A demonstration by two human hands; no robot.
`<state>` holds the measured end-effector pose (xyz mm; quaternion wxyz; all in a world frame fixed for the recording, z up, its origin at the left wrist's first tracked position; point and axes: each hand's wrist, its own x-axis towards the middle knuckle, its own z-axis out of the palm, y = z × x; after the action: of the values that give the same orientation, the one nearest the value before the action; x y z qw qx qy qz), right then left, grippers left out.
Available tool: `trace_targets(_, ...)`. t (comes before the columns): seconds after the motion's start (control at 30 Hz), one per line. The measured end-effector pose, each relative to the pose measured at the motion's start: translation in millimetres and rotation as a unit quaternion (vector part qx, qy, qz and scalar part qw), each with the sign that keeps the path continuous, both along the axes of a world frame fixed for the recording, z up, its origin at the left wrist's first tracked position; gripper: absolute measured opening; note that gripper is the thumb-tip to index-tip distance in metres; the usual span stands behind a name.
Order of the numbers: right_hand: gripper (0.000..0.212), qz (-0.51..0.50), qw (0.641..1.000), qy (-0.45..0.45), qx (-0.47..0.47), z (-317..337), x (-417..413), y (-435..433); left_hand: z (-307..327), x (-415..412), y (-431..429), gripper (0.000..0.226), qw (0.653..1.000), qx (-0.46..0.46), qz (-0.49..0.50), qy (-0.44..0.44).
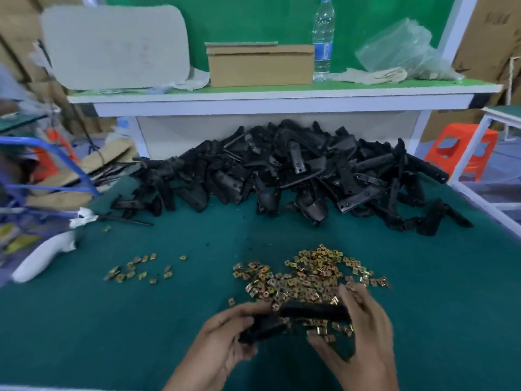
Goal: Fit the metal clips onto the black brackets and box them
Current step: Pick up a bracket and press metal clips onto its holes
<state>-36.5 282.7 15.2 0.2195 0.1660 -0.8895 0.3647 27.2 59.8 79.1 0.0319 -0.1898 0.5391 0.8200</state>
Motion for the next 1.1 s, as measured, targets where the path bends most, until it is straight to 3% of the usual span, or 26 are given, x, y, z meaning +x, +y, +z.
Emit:
trace_targets(0.07, 0.067, 0.016, 0.999, 0.049, 0.012, -3.3, -0.3, -2.6, 2.9, 1.3, 2.0, 0.036, 1.0, 0.025, -0.013, -0.006)
trace_targets(0.13, 0.041, 0.048, 0.999, 0.017, -0.018, -6.9, 4.5, -4.0, 2.0, -0.7, 0.4, 0.034, 0.999, -0.003, -0.036, -0.011)
trace_targets(0.2, 0.016, 0.058, 0.995, -0.06, -0.058, -8.8, 10.2, -4.0, 2.2, -7.1, -3.1, 0.034, 0.997, -0.06, -0.053, -0.014)
trace_targets(0.27, 0.018, 0.037, 0.99, -0.11, -0.083, -10.5, 13.4, -2.9, -0.5, -21.8, -8.7, 0.034, 0.981, -0.184, -0.055, -0.012)
trace_targets(0.33, 0.03, 0.0, 0.982, -0.145, -0.12, -10.0, 13.1, -3.6, -5.2, -45.3, -14.6, 0.029, 0.944, -0.329, -0.03, 0.018)
trace_targets(0.43, 0.035, -0.047, 0.977, -0.141, -0.151, -9.0, 10.0, -3.1, -13.2, -86.9, -16.2, 0.019, 0.855, -0.512, -0.021, 0.085)
trace_targets(0.53, 0.033, -0.05, 0.975, -0.145, -0.158, -7.4, 9.2, -2.4, -24.8, -128.6, -5.4, 0.022, 0.764, -0.627, -0.086, 0.125)
trace_targets(0.63, 0.031, -0.049, 0.97, -0.165, -0.172, -5.3, 7.8, -1.4, -33.2, -157.1, 7.9, 0.026, 0.685, -0.71, -0.127, 0.105)
trace_targets(0.8, 0.035, -0.054, 0.965, -0.166, -0.195, -2.8, 6.9, -1.3, -40.4, -174.9, 11.3, 0.012, 0.695, -0.703, -0.128, 0.081)
trace_targets(0.97, 0.037, -0.049, 0.963, -0.172, -0.2, -3.5, 6.9, 0.7, -43.1, -170.8, 0.6, 0.013, 0.711, -0.686, -0.127, 0.095)
trace_targets(1.1, 0.028, -0.043, 0.96, -0.177, -0.211, -1.1, 6.6, 0.0, -38.3, -167.5, -6.8, 0.015, 0.647, -0.746, -0.131, 0.086)
